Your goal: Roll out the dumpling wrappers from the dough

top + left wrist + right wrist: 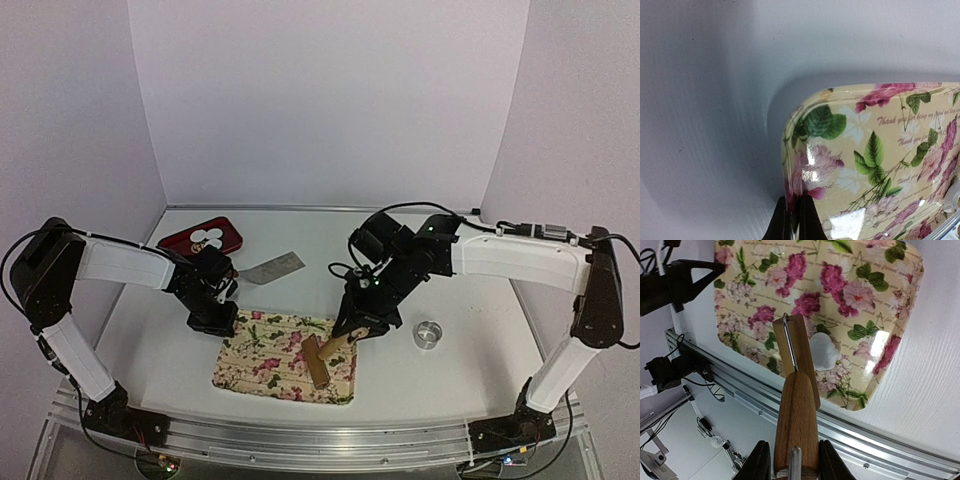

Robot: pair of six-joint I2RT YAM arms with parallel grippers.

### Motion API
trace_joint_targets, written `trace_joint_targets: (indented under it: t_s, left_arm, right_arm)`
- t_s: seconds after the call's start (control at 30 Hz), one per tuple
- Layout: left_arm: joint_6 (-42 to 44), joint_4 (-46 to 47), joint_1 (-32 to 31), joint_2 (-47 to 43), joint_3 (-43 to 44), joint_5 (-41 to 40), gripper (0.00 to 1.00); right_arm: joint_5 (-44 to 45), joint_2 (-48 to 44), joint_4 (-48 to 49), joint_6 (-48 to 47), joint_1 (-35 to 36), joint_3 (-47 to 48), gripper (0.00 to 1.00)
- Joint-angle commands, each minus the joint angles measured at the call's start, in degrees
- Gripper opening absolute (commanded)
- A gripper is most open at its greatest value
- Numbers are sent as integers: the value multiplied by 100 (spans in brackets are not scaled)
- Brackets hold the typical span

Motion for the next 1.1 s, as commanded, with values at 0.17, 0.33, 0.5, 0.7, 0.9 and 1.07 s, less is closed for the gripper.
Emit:
trace_joint_targets:
  t_s: [0.17, 0.33, 0.5, 0.7, 0.9, 1.07]
  left_arm:
    - [87, -151, 30, -7, 137, -129, 0]
    - [90, -134, 34, -6, 137, -131, 0]
    - [71, -141, 31, 22, 137, -118, 0]
    - [42, -162, 38, -26, 79, -180, 0]
    - [9, -199, 39, -72, 15, -268, 0]
    - [9, -217, 39, -120, -15, -322, 0]
  right_arm:
    - [139, 239, 31, 42, -24, -237, 0]
    - [109, 432, 31, -55, -24, -141, 0]
    - [182, 569, 17, -10, -25, -267, 0]
    - [604, 429, -359, 174, -26, -643, 0]
    - [887, 403, -745, 135, -25, -874, 0]
    - [914, 445, -789, 96, -27, -927, 0]
